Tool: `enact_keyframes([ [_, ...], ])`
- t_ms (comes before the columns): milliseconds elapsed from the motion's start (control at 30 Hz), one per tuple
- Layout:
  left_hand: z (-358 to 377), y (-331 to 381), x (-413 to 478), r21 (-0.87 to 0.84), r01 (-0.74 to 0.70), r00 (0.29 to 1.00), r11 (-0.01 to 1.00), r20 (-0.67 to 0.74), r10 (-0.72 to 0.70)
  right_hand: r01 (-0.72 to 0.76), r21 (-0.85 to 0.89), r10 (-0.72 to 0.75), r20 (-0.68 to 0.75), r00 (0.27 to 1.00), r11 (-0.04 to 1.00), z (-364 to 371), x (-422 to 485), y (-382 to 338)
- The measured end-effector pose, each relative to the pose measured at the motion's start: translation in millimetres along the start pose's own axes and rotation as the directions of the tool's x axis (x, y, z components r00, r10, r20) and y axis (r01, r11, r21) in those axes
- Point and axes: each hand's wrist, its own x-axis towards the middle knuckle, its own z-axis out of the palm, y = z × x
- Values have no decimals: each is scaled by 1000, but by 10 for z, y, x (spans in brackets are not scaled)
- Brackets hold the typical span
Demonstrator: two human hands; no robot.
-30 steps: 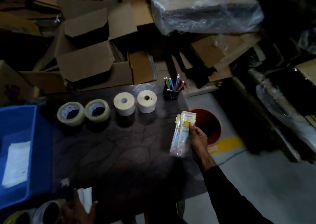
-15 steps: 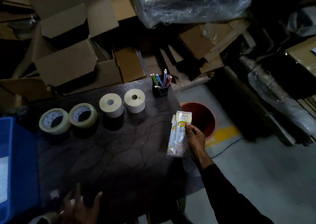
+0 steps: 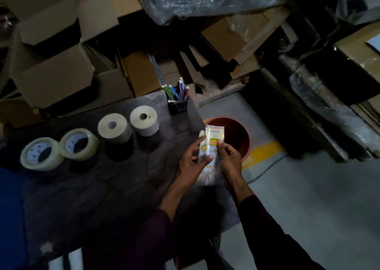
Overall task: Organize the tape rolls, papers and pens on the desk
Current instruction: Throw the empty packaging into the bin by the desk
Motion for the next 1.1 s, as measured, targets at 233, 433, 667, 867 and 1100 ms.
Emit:
enact_keyframes([
  [233, 339, -169, 431, 27, -17, 999, 999, -31, 18, 96, 5, -96, 46, 994, 995, -319, 216, -139],
  [433, 731, -272, 783, -1, -11, 999, 1000, -51, 11, 176, -63, -175, 26, 984, 982, -609, 504, -144],
  [667, 1097, -466, 1293, -8, 12, 998, 1000, -64, -13, 156, -49, -161, -99, 982, 986, -740, 1048, -70],
  [867, 1262, -695, 1730, -36, 83, 990, 996, -112, -87, 155, -111, -162, -55, 985, 982, -832, 1588, 108],
  [1100, 1516, -1217, 2098, -67, 357, 899, 932, -245, -362, 27, -275, -42, -50, 998, 961, -983, 2014, 554],
])
